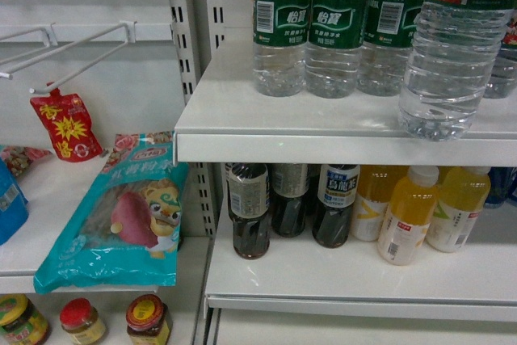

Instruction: Move water from second to third shelf

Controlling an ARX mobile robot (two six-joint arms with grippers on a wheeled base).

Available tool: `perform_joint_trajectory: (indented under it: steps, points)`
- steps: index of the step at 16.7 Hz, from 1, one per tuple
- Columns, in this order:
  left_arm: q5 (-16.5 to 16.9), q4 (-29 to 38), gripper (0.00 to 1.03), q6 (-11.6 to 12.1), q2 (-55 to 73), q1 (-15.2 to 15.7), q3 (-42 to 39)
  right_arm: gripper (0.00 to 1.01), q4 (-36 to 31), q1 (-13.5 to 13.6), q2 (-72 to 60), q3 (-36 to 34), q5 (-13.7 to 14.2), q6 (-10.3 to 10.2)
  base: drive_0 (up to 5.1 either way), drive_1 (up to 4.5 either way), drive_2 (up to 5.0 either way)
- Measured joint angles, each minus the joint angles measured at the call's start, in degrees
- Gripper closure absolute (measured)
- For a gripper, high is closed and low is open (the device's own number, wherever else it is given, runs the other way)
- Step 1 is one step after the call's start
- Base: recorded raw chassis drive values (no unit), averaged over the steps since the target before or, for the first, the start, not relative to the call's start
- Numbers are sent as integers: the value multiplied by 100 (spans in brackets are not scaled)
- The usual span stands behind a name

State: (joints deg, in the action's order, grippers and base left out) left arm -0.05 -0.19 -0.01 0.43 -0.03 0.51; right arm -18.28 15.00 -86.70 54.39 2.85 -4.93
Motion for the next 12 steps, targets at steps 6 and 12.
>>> perform_joint_trajectory:
  steps: [6,12]
  points:
    - [0,0,5,0,0,0,0,59,234,83,-754,785,212,-133,0,0,0]
    - [0,-2,5,0,0,0,0,59,197,170,-1082,1106,326,-254,0,0,0]
